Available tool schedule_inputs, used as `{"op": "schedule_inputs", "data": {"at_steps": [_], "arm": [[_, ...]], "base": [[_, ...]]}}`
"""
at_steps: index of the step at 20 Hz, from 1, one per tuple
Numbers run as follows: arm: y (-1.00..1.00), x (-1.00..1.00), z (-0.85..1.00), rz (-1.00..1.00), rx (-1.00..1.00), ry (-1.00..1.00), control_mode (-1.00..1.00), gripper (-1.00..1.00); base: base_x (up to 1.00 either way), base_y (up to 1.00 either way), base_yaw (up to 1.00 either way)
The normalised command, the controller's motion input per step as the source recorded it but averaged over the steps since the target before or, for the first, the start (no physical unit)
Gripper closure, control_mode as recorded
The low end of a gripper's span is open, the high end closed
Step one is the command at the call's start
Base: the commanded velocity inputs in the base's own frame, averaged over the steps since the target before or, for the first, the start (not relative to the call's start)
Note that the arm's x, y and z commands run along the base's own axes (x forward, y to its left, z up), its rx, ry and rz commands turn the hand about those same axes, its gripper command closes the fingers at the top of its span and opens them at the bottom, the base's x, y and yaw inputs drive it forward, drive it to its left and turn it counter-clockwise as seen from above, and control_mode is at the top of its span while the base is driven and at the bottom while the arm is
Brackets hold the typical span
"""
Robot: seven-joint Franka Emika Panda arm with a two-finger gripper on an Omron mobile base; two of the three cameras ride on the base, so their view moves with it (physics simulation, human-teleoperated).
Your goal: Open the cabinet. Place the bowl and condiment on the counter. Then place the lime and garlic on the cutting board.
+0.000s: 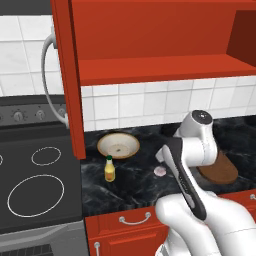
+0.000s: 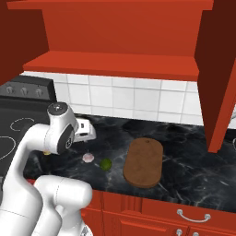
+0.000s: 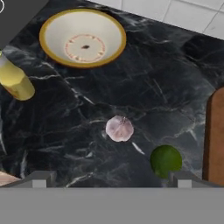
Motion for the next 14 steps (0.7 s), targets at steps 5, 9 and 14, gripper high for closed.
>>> {"op": "schedule_inputs", "data": {"at_steps": [5, 9, 14], "arm": [[0.08, 0.08, -0.17, 0.00, -0.05, 0.05, -1.00, -1.00], [0.00, 0.08, -0.25, 0.00, -0.01, 0.01, -1.00, -1.00], [0.00, 0.13, -0.34, 0.00, 0.00, 0.00, -1.00, -1.00]], "base": [[0.00, 0.00, 0.00], [0.00, 0.00, 0.00], [0.00, 0.00, 0.00]]}}
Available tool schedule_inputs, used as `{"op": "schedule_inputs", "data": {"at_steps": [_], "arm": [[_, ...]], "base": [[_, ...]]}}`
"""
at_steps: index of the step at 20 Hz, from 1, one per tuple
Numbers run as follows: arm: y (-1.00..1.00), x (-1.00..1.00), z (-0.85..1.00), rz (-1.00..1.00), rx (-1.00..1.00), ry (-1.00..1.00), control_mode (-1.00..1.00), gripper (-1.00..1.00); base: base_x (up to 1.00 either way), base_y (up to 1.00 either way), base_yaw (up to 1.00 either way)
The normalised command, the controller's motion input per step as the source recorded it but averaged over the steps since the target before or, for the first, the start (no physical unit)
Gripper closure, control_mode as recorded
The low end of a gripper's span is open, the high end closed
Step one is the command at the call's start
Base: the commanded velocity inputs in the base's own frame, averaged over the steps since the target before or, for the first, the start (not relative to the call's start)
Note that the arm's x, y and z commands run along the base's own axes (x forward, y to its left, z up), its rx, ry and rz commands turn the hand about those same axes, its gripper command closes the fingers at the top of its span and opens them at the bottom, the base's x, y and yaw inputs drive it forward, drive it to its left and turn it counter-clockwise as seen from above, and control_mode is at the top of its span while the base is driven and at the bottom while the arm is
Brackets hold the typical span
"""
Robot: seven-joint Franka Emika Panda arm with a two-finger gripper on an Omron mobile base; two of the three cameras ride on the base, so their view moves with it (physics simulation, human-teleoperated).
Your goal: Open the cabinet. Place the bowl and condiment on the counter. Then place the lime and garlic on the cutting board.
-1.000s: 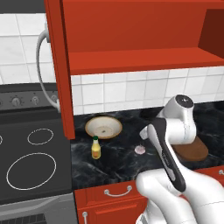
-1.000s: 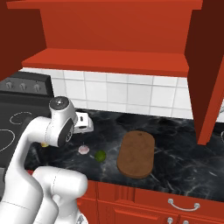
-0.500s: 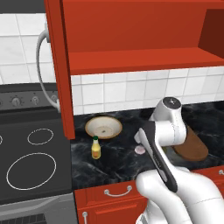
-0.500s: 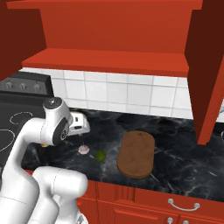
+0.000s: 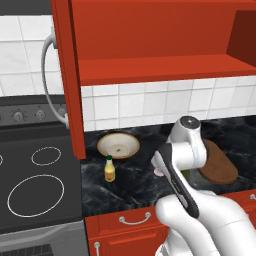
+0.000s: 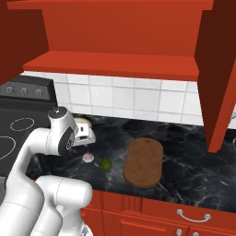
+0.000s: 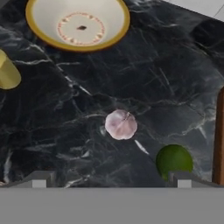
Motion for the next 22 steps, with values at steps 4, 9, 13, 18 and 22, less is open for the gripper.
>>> {"op": "schedule_inputs", "data": {"at_steps": [4, 9, 13, 18, 22], "arm": [[0.00, 0.17, -0.28, 0.00, 0.00, 0.00, -1.00, -1.00], [-0.02, 0.14, -0.19, 0.00, 0.00, 0.00, -1.00, -1.00], [-0.10, 0.15, -0.12, 0.00, 0.00, 0.01, -1.00, -1.00], [-0.12, 0.03, -0.15, 0.00, 0.00, 0.00, -1.00, -1.00], [0.00, 0.00, -0.21, 0.00, -0.01, 0.00, -1.00, -1.00]], "base": [[0.00, 0.00, 0.00], [0.00, 0.00, 0.00], [0.00, 0.00, 0.00], [0.00, 0.00, 0.00], [0.00, 0.00, 0.00]]}}
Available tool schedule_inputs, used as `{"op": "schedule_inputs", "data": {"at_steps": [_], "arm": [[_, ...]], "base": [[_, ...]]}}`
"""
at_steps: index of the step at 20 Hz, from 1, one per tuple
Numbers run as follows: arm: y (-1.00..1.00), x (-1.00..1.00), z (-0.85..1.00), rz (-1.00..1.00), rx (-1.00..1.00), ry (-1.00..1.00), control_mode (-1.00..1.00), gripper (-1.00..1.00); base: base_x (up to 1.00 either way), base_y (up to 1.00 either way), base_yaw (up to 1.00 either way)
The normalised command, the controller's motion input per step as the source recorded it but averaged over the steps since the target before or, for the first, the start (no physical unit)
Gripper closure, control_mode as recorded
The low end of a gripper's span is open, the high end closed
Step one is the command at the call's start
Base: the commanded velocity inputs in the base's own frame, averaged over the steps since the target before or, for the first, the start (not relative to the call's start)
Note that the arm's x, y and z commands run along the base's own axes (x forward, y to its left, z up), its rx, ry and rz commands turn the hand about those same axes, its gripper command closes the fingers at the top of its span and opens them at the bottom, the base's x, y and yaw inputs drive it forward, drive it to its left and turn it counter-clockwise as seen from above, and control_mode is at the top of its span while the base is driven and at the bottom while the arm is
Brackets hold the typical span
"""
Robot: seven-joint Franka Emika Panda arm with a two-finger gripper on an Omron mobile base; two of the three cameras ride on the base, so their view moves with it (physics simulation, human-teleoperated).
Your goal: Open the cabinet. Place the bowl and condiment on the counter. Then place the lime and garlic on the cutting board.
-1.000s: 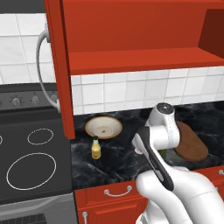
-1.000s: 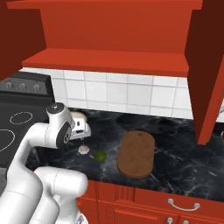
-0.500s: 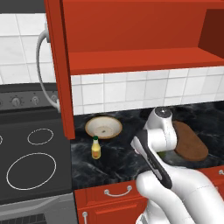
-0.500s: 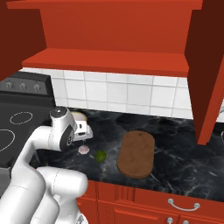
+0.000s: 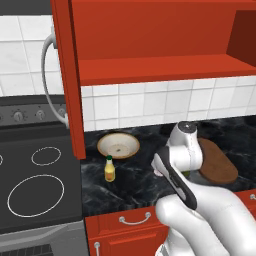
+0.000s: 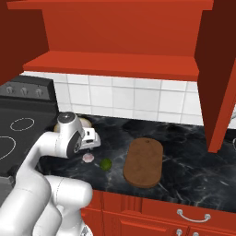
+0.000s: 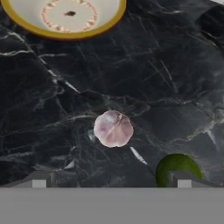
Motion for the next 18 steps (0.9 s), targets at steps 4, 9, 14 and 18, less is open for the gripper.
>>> {"op": "schedule_inputs", "data": {"at_steps": [4, 9, 14, 18], "arm": [[0.00, 0.00, -0.27, 0.00, -0.01, 0.00, -1.00, -1.00], [0.00, 0.00, -0.46, 0.02, -0.01, 0.00, -1.00, -1.00], [0.05, 0.00, -0.52, 0.00, -0.06, 0.00, -1.00, -1.00], [0.11, 0.00, -0.49, 0.00, -0.09, 0.00, -1.00, -1.00]], "base": [[0.00, 0.00, 0.00], [0.00, 0.00, 0.00], [0.00, 0.00, 0.00], [0.00, 0.00, 0.00]]}}
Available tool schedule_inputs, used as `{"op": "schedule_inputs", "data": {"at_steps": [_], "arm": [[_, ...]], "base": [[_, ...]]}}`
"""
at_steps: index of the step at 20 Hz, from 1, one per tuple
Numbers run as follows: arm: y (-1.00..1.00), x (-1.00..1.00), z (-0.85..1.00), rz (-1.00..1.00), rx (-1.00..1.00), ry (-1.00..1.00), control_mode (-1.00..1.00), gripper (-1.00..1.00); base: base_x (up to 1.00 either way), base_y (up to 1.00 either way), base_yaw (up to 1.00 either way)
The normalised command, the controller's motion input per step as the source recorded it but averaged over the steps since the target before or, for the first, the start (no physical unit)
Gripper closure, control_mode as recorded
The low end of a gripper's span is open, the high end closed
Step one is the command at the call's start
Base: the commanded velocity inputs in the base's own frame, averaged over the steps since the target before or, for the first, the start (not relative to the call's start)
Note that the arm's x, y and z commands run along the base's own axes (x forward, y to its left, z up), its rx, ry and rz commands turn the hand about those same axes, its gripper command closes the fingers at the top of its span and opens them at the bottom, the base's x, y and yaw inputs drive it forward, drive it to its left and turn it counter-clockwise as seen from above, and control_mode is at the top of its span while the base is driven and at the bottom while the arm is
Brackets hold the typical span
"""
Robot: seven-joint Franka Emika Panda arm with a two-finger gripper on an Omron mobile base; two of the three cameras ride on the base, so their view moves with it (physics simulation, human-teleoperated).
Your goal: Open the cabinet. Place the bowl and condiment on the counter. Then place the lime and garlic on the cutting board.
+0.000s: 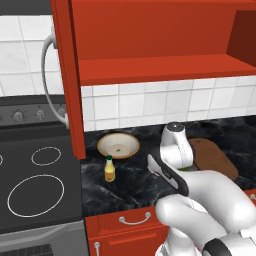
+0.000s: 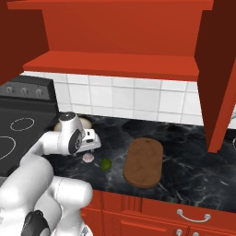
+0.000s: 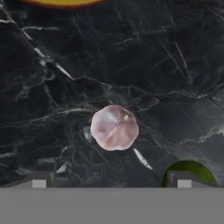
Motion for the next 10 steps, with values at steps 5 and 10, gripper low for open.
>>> {"op": "schedule_inputs", "data": {"at_steps": [5, 10], "arm": [[0.00, 0.00, -0.44, 0.00, -0.04, 0.00, -1.00, -1.00], [0.00, 0.03, -0.35, 0.00, 0.00, 0.00, -1.00, -1.00]], "base": [[0.00, 0.00, 0.00], [0.00, 0.00, 0.00]]}}
